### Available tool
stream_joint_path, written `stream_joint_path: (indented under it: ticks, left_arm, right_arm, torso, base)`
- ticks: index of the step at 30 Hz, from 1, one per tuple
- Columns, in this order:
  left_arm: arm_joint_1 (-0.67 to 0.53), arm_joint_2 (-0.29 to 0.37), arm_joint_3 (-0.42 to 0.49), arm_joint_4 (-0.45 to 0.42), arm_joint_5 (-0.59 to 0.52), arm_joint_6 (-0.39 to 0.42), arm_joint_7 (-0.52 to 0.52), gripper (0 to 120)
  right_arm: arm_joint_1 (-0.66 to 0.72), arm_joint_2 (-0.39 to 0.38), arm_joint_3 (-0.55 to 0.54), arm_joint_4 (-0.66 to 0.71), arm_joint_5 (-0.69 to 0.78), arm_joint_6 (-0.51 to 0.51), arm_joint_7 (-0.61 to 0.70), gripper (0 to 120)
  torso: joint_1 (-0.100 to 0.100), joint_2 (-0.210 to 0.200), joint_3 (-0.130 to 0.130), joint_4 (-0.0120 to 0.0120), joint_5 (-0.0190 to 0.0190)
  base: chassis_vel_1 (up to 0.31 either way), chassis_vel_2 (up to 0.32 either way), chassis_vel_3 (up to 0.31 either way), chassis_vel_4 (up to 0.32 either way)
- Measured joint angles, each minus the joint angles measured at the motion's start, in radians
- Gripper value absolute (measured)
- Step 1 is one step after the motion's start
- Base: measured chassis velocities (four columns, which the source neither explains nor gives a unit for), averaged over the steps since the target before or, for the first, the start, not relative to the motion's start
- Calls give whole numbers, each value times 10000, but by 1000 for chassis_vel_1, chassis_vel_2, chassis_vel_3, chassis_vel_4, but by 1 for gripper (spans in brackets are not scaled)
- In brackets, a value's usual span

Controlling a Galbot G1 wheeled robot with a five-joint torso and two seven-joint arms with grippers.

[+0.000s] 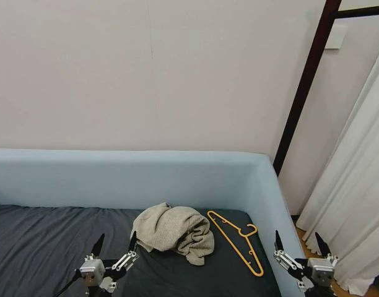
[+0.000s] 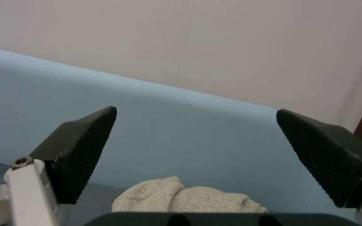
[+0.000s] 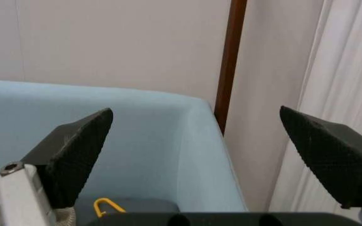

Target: Pick up the clothes from the sofa and hang them on the clothes hanger.

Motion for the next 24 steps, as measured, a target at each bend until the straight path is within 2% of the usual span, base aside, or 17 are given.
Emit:
stream_joint_path:
  ticks: [3,6,24]
  left_arm:
    - [39,-62,-72,48,-173,-566,60,100]
    - [94,-127,-77,52,-290,-791,116,100]
    - [-24,-122,-18,190,-312,-974,156,100]
  right_arm:
    - [85,15,8,-68,-36,1,-30,100]
    - [115,15,13,-93,-32,5,-42,100]
    - [76,-111,46,-23,160,31,-68,100]
  torso:
    - [0,0,0,0,0]
    - [0,1,0,0,0]
    - [0,0,0,-1,0]
  base:
    - [0,0,0,0]
    - [0,0,0,0]
    - [0,0,0,0]
